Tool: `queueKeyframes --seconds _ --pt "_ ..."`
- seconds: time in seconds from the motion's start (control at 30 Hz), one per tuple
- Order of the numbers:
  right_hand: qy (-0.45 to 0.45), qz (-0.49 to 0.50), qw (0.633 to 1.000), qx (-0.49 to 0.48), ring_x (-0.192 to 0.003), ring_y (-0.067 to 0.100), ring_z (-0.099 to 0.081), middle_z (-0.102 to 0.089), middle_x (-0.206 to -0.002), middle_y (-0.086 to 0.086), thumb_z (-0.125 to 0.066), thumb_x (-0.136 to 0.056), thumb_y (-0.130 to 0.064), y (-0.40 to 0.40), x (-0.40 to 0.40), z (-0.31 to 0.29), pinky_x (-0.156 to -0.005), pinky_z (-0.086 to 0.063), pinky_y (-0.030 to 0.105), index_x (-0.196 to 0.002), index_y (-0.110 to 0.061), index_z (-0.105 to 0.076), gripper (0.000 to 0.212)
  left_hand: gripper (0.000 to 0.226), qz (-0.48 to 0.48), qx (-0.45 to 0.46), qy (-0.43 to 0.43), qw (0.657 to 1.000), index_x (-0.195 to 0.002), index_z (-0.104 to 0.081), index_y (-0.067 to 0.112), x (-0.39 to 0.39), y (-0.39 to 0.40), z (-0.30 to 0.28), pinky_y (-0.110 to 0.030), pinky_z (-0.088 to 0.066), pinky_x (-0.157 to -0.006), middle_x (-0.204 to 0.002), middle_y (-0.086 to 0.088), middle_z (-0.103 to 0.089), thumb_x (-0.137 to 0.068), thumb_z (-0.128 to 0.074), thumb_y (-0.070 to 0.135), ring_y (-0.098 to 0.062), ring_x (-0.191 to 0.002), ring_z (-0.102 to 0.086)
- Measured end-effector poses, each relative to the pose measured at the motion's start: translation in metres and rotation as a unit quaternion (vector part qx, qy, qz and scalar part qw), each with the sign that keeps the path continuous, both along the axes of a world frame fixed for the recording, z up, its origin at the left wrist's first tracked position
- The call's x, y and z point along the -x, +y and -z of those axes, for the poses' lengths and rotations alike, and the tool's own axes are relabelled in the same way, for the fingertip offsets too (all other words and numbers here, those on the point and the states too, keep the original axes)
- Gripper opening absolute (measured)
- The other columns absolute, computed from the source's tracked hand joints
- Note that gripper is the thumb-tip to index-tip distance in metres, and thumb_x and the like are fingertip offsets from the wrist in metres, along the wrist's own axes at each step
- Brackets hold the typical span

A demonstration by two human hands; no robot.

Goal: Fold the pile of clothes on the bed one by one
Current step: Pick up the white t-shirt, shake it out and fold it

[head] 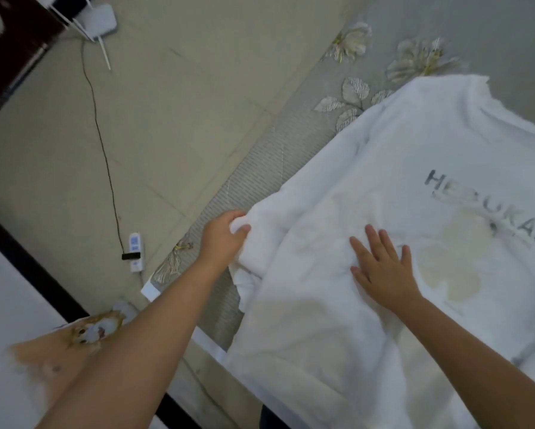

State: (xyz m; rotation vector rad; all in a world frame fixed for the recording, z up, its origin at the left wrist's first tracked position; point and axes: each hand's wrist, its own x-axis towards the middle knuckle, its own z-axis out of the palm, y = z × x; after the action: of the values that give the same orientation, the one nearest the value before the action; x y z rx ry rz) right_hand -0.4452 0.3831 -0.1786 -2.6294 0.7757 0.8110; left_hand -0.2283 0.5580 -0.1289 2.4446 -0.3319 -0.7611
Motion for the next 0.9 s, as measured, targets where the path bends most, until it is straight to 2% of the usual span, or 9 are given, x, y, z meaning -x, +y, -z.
queueKeyframes --seconds 0.1,0.27,0.33,0.43,0.6,0.7,0.73,0.8,0.9 --pt "-0.003 0.009 1.000 -0.003 -0.143 0.021 0.007 0.011 -0.155 0.001 -0.030 -0.096 -0.044 0.002 0.000 0.002 -0.111 -0.007 0.051 -0.146 -0.031 -0.007 0.057 0.021 -0.098 0.069 -0.009 0.993 -0.106 -0.065 0.001 0.011 0.008 -0.001 -0.016 -0.034 -0.064 -0.092 -0.002 -0.059 -0.086 -0.059 0.006 -0.013 -0.086 -0.052" --pt "-0.014 0.013 1.000 -0.008 -0.144 0.020 0.004 0.007 -0.156 0.001 -0.032 -0.095 -0.041 0.000 0.004 0.001 -0.111 -0.008 0.049 -0.146 -0.032 -0.008 0.057 0.018 -0.121 0.132 -0.094 0.979 -0.101 -0.065 -0.001 -0.005 -0.020 -0.030 -0.017 -0.036 -0.071 -0.090 -0.002 -0.056 -0.089 -0.054 0.007 -0.014 -0.085 -0.051" --pt "0.007 0.014 1.000 -0.009 -0.143 0.018 0.005 0.009 -0.156 0.000 -0.031 -0.096 -0.041 -0.003 0.009 -0.002 -0.111 -0.009 0.049 -0.146 -0.032 -0.006 0.057 0.017 -0.172 0.174 -0.124 0.962 -0.098 -0.064 0.000 -0.027 -0.041 -0.054 -0.023 -0.039 -0.075 -0.088 -0.002 -0.055 -0.090 -0.052 0.008 -0.013 -0.084 -0.049" --pt "0.053 0.009 0.997 -0.047 -0.143 0.018 0.007 0.012 -0.155 -0.001 -0.029 -0.097 -0.041 -0.009 0.006 -0.013 -0.112 -0.011 0.048 -0.146 -0.033 -0.003 0.057 0.016 -0.192 0.239 -0.130 0.943 -0.100 -0.063 0.002 -0.055 -0.079 -0.096 -0.020 -0.040 -0.076 -0.089 -0.001 -0.055 -0.090 -0.051 0.007 -0.011 -0.085 -0.050" --pt "-0.001 0.103 0.982 -0.160 -0.143 0.014 -0.011 -0.008 -0.156 0.001 -0.031 -0.099 -0.033 -0.042 0.001 -0.051 -0.112 -0.011 0.025 -0.147 -0.023 -0.003 0.056 0.012 -0.020 0.310 -0.050 0.949 -0.089 -0.062 0.010 -0.023 -0.160 -0.158 -0.006 -0.038 -0.065 -0.075 0.008 -0.058 -0.089 -0.052 0.003 0.005 -0.069 -0.053" --pt "-0.062 0.186 0.969 -0.149 -0.138 0.015 -0.025 -0.021 -0.153 0.002 -0.035 -0.099 -0.029 -0.067 0.032 -0.079 -0.108 -0.019 0.022 -0.146 -0.020 -0.013 0.054 0.016 0.039 0.324 0.021 0.945 -0.100 -0.065 0.001 0.028 -0.209 -0.169 -0.022 -0.043 -0.075 -0.096 -0.017 -0.066 -0.088 -0.054 0.004 -0.022 -0.092 -0.061" --pt "-0.080 0.222 0.961 -0.141 -0.136 0.016 -0.031 -0.027 -0.151 0.003 -0.037 -0.098 -0.027 -0.073 0.048 -0.086 -0.105 -0.022 0.021 -0.146 -0.018 -0.017 0.052 0.018 0.054 0.319 0.059 0.944 -0.103 -0.064 0.001 0.050 -0.222 -0.167 -0.027 -0.045 -0.075 -0.097 -0.017 -0.064 -0.089 -0.054 0.006 -0.025 -0.089 -0.060" --pt "-0.106 0.314 0.935 -0.128 -0.128 0.020 -0.043 -0.042 -0.142 0.008 -0.043 -0.096 -0.022 -0.079 0.088 -0.094 -0.099 -0.028 0.023 -0.141 -0.012 -0.031 0.047 0.025 0.130 0.285 0.161 0.936 -0.114 -0.058 0.004 0.100 -0.238 -0.154 -0.024 -0.047 -0.073 -0.100 -0.009 -0.059 -0.090 -0.054 0.009 -0.013 -0.082 -0.057" --pt "-0.118 0.445 0.880 -0.113 -0.115 0.026 -0.054 -0.058 -0.126 0.014 -0.049 -0.093 -0.012 -0.073 0.150 -0.092 -0.092 -0.034 0.026 -0.125 -0.004 -0.053 0.033 0.049 0.321 0.156 0.269 0.895 -0.139 -0.034 0.013 0.172 -0.229 -0.120 -0.018 -0.037 -0.091 -0.132 -0.006 -0.046 -0.093 -0.050 0.022 -0.015 -0.119 -0.048"
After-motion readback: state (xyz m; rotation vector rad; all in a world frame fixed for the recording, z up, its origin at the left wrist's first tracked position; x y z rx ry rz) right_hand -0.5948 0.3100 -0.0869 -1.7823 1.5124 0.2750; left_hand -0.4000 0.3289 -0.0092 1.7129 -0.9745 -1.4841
